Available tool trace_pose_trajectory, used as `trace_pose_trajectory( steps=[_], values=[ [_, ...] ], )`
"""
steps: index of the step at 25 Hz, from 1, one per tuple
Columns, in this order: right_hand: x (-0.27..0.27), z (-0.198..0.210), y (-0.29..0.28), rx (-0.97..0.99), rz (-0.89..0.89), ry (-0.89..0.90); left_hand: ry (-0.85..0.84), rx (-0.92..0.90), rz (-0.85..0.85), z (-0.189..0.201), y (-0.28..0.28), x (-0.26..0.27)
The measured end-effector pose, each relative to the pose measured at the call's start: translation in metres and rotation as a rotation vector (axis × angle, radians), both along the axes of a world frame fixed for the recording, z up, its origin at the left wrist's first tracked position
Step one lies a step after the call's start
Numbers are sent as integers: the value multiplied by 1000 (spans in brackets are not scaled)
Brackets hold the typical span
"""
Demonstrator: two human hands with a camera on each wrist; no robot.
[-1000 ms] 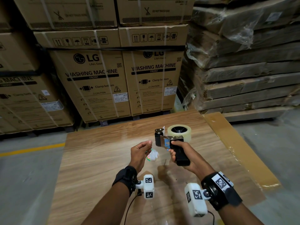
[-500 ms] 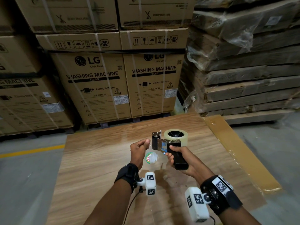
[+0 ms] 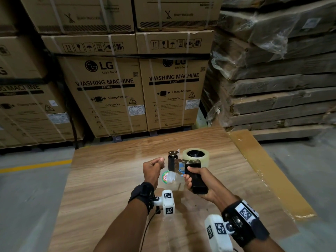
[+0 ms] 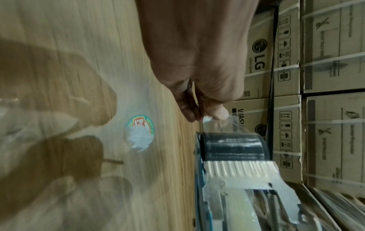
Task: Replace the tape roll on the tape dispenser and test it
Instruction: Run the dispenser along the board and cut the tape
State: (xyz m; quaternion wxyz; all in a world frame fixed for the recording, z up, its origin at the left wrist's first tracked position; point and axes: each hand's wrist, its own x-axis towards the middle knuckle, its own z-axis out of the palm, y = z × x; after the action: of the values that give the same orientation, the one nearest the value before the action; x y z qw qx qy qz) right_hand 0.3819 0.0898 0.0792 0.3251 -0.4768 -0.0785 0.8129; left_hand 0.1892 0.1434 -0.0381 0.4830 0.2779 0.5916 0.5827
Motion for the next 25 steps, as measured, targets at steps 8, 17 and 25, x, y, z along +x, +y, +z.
trace_pose_trajectory(
  steps=[8, 17, 25],
  values=[
    [19, -16, 12, -50, -29, 96, -69, -50, -123, 13, 5, -26],
    [21, -58, 37, 22, 20, 5, 27, -157, -40, 6, 0, -39],
    [24, -121, 62, 30, 181, -94, 233, -234, -83, 0, -11, -46]
  ],
)
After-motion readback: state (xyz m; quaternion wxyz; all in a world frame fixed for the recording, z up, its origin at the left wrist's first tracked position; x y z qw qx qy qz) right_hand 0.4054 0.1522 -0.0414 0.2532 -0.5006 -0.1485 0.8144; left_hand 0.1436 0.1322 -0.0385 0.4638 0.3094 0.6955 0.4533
